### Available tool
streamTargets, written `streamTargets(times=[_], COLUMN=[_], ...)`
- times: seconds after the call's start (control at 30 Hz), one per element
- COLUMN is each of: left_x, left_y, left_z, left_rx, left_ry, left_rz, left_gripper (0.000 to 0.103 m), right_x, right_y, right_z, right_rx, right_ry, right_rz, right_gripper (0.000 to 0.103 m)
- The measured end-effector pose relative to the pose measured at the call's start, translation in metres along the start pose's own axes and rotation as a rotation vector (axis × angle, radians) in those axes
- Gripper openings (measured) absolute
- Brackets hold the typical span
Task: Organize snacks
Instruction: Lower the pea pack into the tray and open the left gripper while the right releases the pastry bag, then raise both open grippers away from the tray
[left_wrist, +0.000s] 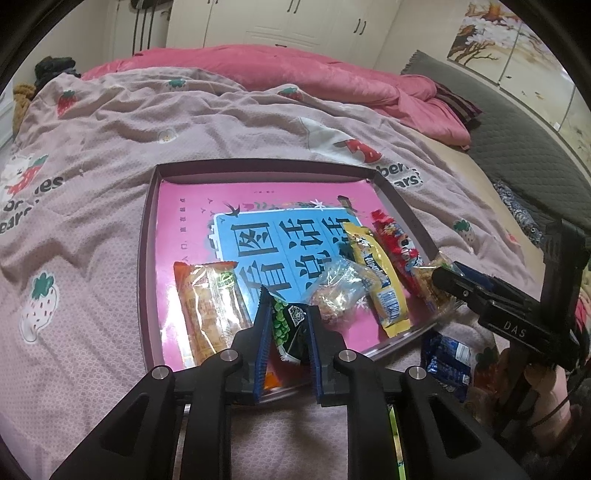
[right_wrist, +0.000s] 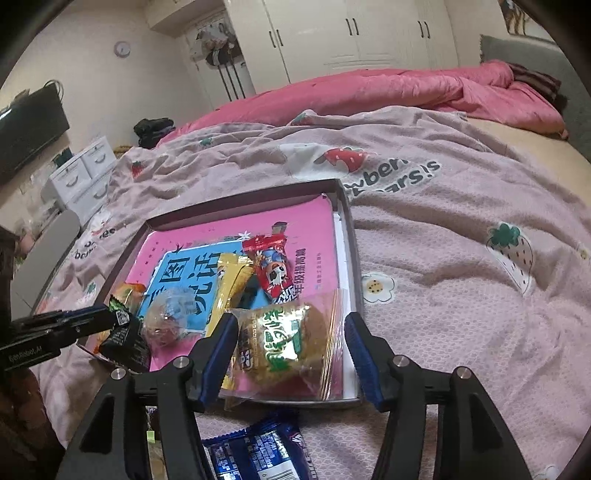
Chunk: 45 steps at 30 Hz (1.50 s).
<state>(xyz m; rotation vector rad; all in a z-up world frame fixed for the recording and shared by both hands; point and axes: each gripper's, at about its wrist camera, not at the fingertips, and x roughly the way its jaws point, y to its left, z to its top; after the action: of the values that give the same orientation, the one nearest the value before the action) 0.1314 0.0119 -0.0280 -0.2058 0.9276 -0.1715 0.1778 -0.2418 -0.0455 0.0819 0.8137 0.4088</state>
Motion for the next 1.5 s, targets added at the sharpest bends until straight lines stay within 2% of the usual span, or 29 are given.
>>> streamTargets(times=[0.17,0.43,0.67,0.93,1.07,1.3,1.5], left_x=[-0.001,-0.006,-0.007,-0.008,-0.01,-0.014,-0.021], left_y=[0.0,-0.003,-0.002,-0.004,-0.005,-0.007,-0.008], left_z=[0.001,0.002,0.002,0.002,0.002,0.004,0.005], left_rx=[-0.003,0.007,0.005,0.011,0.013,0.017,0.021], left_ry=[-0.003,-0.011,-0.009,-0.011,-0.017,-0.026,-0.038], left_rz=[-0.001,-0.004,-0.007,-0.008,-0.004,-0.008,-0.011], left_gripper=[0.031,0.038,0.039,0.041,0.048,0.053,0.058], right_x=[-0.001,-0.008,-0.013,-0.002,0.004,0.01,0.002], right_y=[-0.002,0.0,0.002,0.013,0.011,0.016,0.017], right_z=[0.001,-0.003,-0.011,-0.012,-0.009,-0.009,-0.005], right_rx=[0.011,0.002,-0.008,-0.086,-0.086,-0.116,-0.112], right_ry=[-0.002,0.01,0.038,0.042,0.038,0.041,0.008], right_rz=[0.009,0.009,0.014,-0.036,-0.039,-0.054,-0.023], right_gripper=[0.06,0.06,0.06,0.061,0.061,0.061,0.061])
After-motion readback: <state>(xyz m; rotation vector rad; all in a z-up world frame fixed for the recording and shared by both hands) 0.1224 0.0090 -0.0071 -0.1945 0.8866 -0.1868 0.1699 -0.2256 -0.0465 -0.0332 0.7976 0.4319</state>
